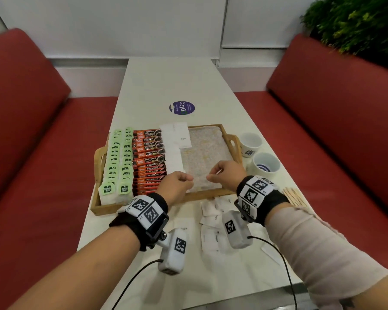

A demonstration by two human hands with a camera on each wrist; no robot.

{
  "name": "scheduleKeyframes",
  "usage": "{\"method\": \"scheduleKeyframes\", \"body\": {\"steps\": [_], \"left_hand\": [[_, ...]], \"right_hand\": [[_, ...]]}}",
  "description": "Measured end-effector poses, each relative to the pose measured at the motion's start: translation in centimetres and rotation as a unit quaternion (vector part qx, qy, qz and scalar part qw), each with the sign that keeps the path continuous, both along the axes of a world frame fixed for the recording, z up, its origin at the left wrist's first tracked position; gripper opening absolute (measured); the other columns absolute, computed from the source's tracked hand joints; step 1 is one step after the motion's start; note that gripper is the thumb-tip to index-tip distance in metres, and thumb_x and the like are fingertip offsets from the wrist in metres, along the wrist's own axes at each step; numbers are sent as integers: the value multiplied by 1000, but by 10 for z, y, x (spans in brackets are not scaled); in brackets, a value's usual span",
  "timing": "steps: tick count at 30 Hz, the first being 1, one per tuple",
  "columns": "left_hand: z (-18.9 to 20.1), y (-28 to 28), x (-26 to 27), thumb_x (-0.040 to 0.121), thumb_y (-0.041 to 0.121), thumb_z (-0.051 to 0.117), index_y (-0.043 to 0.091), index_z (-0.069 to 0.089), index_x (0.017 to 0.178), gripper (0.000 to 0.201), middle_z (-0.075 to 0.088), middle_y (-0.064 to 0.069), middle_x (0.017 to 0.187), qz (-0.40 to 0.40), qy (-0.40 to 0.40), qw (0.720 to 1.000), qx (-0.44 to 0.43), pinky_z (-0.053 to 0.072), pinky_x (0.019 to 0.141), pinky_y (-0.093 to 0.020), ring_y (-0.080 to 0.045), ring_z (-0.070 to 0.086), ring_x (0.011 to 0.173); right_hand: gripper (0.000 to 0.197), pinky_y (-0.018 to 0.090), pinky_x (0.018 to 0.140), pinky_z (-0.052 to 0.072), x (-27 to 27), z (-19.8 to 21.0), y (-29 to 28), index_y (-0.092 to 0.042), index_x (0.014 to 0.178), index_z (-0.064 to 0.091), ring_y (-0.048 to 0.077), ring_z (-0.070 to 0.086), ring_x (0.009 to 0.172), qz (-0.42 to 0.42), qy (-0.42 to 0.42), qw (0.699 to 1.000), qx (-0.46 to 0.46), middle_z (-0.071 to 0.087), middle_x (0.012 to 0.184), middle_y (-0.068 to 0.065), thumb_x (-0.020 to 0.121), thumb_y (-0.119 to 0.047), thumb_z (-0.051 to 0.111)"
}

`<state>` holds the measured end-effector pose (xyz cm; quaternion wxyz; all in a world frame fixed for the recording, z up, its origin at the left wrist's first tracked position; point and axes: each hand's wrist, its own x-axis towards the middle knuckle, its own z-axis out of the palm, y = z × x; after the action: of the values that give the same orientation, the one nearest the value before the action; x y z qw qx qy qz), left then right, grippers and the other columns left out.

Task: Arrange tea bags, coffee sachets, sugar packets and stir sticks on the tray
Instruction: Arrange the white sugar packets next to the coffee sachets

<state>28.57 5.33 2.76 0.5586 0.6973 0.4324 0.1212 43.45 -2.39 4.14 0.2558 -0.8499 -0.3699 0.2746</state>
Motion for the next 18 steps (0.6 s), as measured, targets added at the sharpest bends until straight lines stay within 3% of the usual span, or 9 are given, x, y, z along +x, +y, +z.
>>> {"method": "scheduleKeyframes", "body": {"steps": [3,8,11,13,18], "left_hand": [[-5,-10,-8,89,12,61,12,62,101,13,58,1,87,-22,37,999,28,42,57,-21,-11,53,71],[-11,-22,-21,88,13,62,18,61,91,6,60,3,91,-57,97,991,67,50,79,-31,-16,56,84],[-13,-26,-29,88,18,63,18,60,100,12,62,-1,103,-84,158,980,89,49,87,-32,-19,58,93],[-11,-27,-35,88,22,64,17,60,109,23,60,-3,114,-107,206,966,115,47,92,-32,-21,57,103],[-10,-30,-46,85,36,68,9,49,133,58,48,-11,135,-165,304,925,158,44,100,-33,-25,48,123]], "right_hand": [[17,26,64,47,-10,-5,-23,-22,78,58,11,55,70,2,2,1000,-21,60,80,-6,79,-29,74],[26,24,70,43,-25,-12,-54,-20,90,58,14,54,84,1,-11,997,-73,58,92,-3,76,-26,78],[40,28,78,45,-37,-11,-69,-17,108,58,18,55,93,-7,-38,992,-116,58,111,3,75,-28,79],[53,29,82,44,-46,-12,-77,-18,118,53,21,55,102,-11,-55,987,-150,49,122,5,74,-32,79],[83,37,89,48,-74,-23,-85,-20,131,39,29,53,110,-26,-45,981,-185,28,133,6,64,-35,85]]}}
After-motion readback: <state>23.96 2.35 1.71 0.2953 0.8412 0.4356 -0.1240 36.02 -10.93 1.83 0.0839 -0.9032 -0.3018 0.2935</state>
